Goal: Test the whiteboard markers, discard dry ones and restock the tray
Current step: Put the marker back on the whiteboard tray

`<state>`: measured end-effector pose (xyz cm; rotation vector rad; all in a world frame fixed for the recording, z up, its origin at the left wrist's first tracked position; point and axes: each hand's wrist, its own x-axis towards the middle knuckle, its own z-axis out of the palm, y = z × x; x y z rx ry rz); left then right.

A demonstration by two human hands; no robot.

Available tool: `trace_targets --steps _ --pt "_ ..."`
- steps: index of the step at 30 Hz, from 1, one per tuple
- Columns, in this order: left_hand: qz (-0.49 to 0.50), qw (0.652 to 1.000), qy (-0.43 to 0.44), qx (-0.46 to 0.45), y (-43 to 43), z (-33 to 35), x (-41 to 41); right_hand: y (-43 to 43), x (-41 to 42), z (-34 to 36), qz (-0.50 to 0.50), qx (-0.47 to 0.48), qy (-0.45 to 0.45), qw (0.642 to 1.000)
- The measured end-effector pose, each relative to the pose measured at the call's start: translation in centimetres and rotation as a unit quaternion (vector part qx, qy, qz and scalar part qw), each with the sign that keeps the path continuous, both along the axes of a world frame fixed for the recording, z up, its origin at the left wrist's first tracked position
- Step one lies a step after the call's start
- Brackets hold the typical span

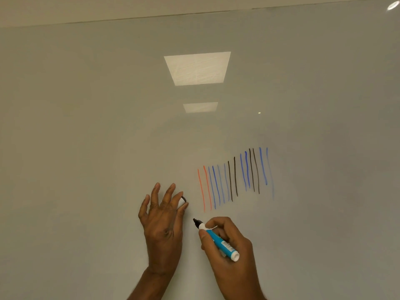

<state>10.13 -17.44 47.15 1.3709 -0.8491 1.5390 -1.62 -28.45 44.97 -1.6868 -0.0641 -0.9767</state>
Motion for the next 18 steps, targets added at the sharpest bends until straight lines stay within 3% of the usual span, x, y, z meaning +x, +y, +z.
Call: trace_targets --steps 2,5,9,13,18 --pt "-0.021 0.999 0.022 -0.008 0.3 -0.8 -1.8 0.3 -0.7 -0.6 0.019 0.017 0.001 1.0" --pt "-0.091 0.986 0.131 -0.043 0.8 -1.4 -4.9 1.0 -2.9 -1.4 0.032 0.012 -0.036 0.999" --pt "-0.221 0.925 0.292 -0.096 1.6 -1.0 -9.3 1.5 -5.3 -2.3 0.075 0.007 -0.052 0.996" --pt "-0.287 0.883 0.353 -0.113 1.9 -1.0 -11.4 1.7 -6.1 -3.4 0.085 -0.01 -0.048 0.995" --pt "-0.435 0.787 0.409 -0.157 1.9 -1.2 -13.8 2.0 -7.2 -4.1 0.088 -0.034 -0.031 0.995"
